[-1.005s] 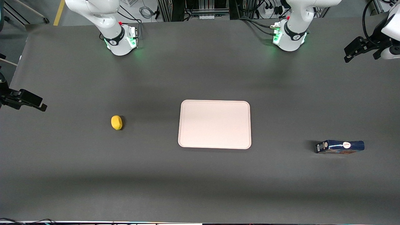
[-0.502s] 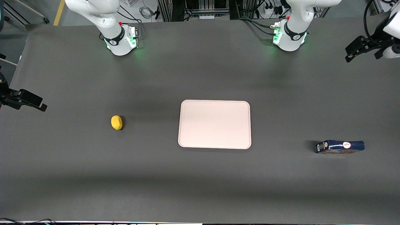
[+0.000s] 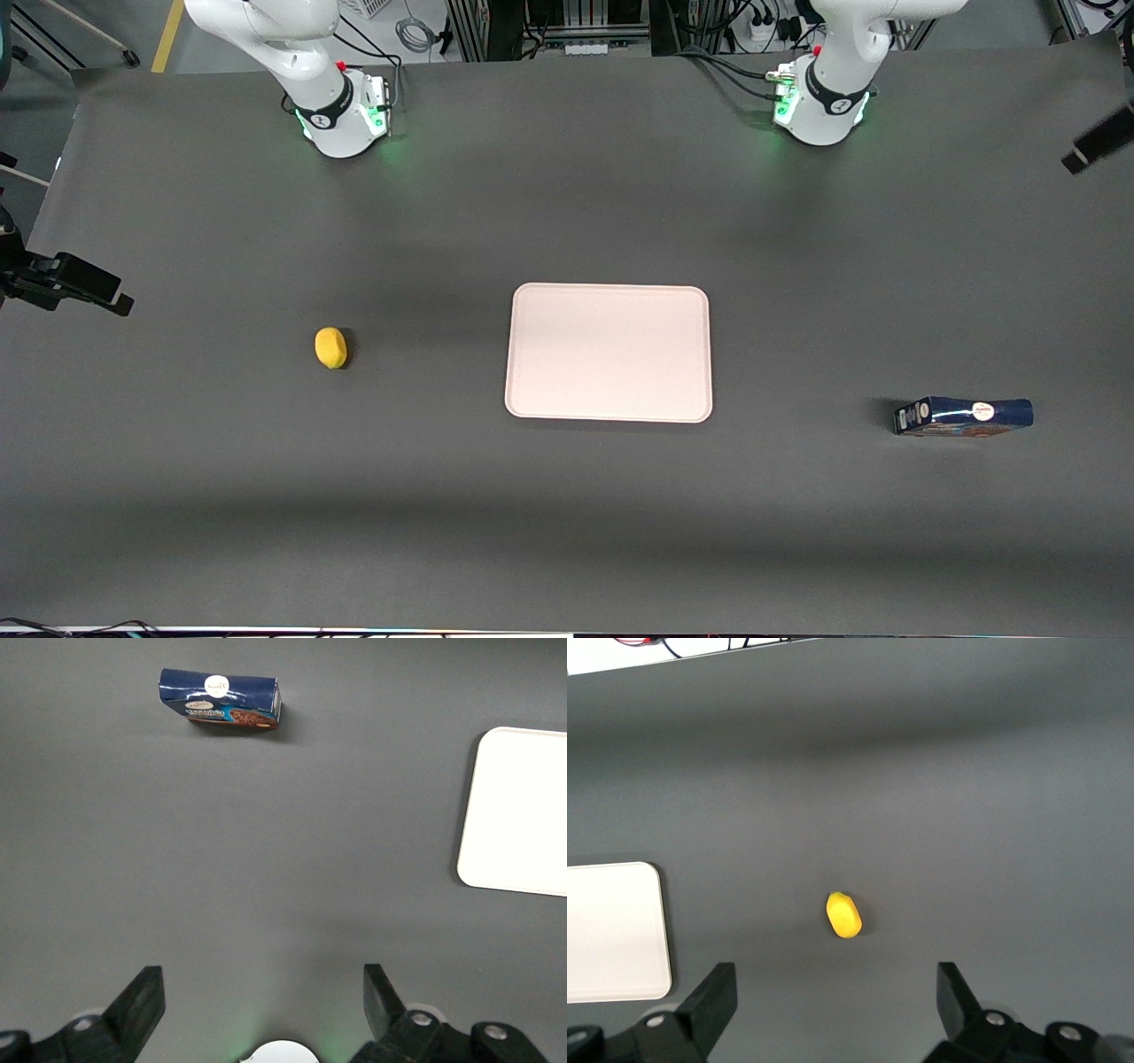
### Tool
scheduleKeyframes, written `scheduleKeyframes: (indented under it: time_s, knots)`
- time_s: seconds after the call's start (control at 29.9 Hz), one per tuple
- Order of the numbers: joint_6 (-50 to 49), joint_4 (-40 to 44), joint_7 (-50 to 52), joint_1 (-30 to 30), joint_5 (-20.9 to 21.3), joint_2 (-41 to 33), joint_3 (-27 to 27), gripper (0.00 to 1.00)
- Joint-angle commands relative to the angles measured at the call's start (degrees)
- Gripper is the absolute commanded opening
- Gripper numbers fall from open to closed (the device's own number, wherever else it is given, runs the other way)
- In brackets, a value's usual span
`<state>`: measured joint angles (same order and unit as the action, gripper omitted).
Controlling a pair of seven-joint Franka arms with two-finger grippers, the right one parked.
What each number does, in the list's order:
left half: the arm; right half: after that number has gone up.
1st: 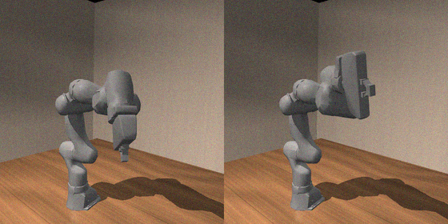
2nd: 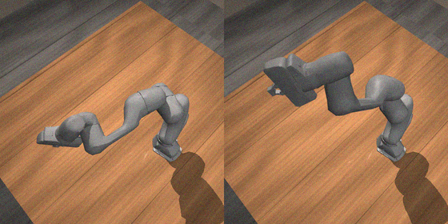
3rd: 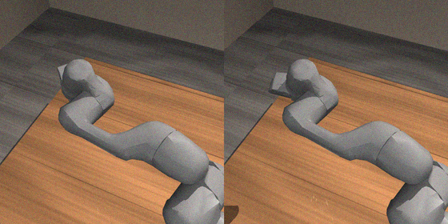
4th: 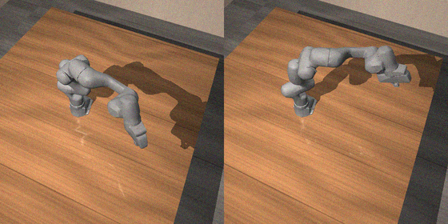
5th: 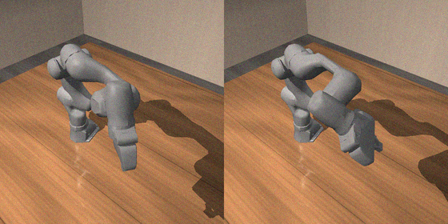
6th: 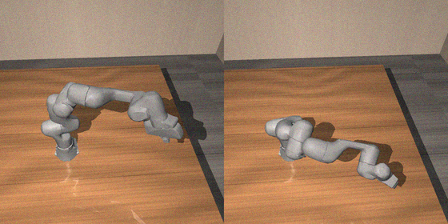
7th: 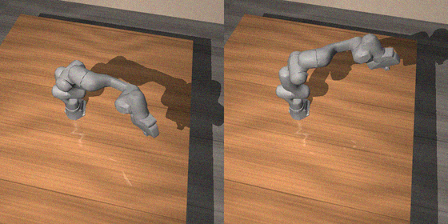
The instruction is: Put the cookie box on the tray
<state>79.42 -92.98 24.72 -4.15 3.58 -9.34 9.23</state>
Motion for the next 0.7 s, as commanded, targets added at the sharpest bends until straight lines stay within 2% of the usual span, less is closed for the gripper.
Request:
scheduleKeyframes:
  time_s: [0.0, 0.27, 0.67]
  knots:
    - [0.0, 3.0, 8.1, 0.3, -2.9, 6.7, 4.0, 1.0]
    - [8.8, 1.6, 18.0, 0.9, -4.1, 14.6, 5.9, 1.0]
    - [32.1, -6.3, 32.3, 0.5, -5.5, 24.3, 5.4, 1.0]
